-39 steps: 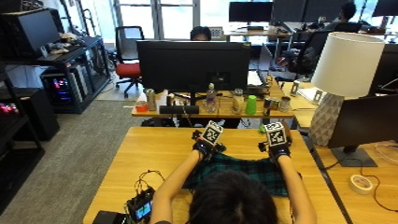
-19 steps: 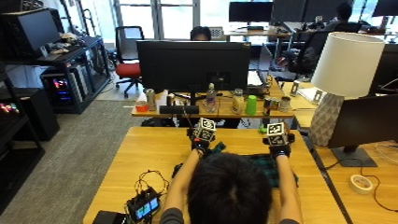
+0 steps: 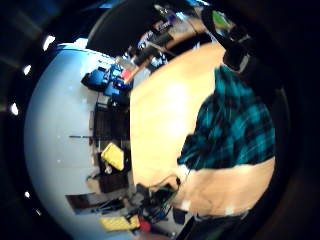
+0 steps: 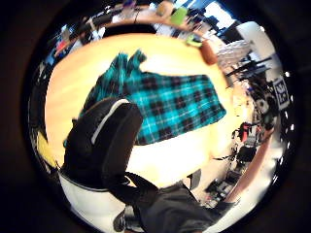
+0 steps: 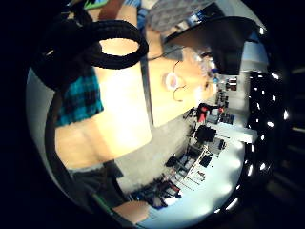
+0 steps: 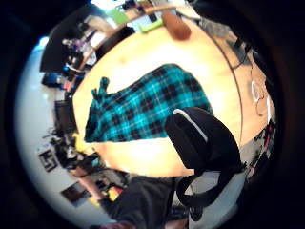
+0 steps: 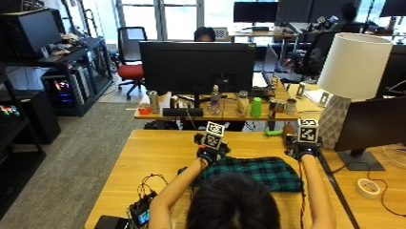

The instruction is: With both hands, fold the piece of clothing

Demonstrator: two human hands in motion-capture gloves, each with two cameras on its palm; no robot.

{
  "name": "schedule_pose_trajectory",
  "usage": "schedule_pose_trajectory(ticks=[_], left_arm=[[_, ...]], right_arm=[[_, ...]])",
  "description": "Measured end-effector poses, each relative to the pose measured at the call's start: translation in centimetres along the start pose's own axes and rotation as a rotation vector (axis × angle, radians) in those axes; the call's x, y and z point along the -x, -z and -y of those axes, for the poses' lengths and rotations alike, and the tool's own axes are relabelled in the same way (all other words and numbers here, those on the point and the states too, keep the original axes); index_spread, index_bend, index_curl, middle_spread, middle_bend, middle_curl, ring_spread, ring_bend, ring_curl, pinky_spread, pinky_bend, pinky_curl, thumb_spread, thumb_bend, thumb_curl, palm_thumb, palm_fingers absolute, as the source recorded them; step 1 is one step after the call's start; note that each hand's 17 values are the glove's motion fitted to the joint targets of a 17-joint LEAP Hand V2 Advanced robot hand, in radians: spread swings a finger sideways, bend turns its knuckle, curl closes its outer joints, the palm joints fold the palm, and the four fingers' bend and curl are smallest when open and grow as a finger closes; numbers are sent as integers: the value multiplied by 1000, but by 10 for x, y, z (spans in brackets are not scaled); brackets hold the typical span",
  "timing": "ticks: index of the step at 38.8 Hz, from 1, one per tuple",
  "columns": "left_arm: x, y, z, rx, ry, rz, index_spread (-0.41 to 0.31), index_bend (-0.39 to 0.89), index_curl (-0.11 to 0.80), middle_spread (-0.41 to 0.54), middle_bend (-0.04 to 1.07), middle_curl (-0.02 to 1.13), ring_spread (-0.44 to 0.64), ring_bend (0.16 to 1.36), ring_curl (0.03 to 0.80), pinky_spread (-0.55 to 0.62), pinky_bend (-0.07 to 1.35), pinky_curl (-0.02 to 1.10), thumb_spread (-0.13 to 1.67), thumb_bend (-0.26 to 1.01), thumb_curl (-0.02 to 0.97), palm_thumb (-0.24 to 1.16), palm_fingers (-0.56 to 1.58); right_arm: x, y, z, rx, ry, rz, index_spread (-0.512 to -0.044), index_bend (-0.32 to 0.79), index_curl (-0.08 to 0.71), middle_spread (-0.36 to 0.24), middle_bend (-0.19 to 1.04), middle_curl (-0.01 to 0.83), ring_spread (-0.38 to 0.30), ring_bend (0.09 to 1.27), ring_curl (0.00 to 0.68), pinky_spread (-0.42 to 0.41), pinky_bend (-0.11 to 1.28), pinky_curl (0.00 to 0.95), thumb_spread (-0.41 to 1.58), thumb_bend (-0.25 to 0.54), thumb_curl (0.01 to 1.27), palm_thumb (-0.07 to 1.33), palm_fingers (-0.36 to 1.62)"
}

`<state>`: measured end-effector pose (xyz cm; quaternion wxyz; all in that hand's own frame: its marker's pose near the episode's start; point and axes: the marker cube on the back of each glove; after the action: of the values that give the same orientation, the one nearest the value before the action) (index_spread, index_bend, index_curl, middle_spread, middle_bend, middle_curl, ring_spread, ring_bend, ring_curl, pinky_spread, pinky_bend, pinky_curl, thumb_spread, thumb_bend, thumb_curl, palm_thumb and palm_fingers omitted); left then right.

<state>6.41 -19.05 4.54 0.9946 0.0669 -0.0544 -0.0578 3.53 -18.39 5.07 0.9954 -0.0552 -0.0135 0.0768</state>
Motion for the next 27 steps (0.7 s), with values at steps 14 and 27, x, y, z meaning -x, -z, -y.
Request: schedule_pose_trajectory(ticks=[14, 27], left_arm=[[-21, -90, -102, 620, 85, -37, -86, 148, 249, 145, 141, 268, 192, 639, 390, 178, 691, 414, 1125, -16, 283, 149, 95], [-16, -116, -93, 698, 78, -137, -93, 141, 263, 200, 155, 259, 350, 648, 351, 376, 665, 375, 1118, -21, 267, 161, 20]], right_arm=[[9, -103, -53, 352, -208, -24, -386, -12, 82, -10, 191, 383, 50, 629, 397, 108, 832, 414, 1164, -31, 225, 533, 388], [25, -152, -61, 526, -188, 67, -351, 29, 40, 16, 247, 397, 40, 704, 396, 106, 865, 401, 1161, -14, 260, 579, 409]])
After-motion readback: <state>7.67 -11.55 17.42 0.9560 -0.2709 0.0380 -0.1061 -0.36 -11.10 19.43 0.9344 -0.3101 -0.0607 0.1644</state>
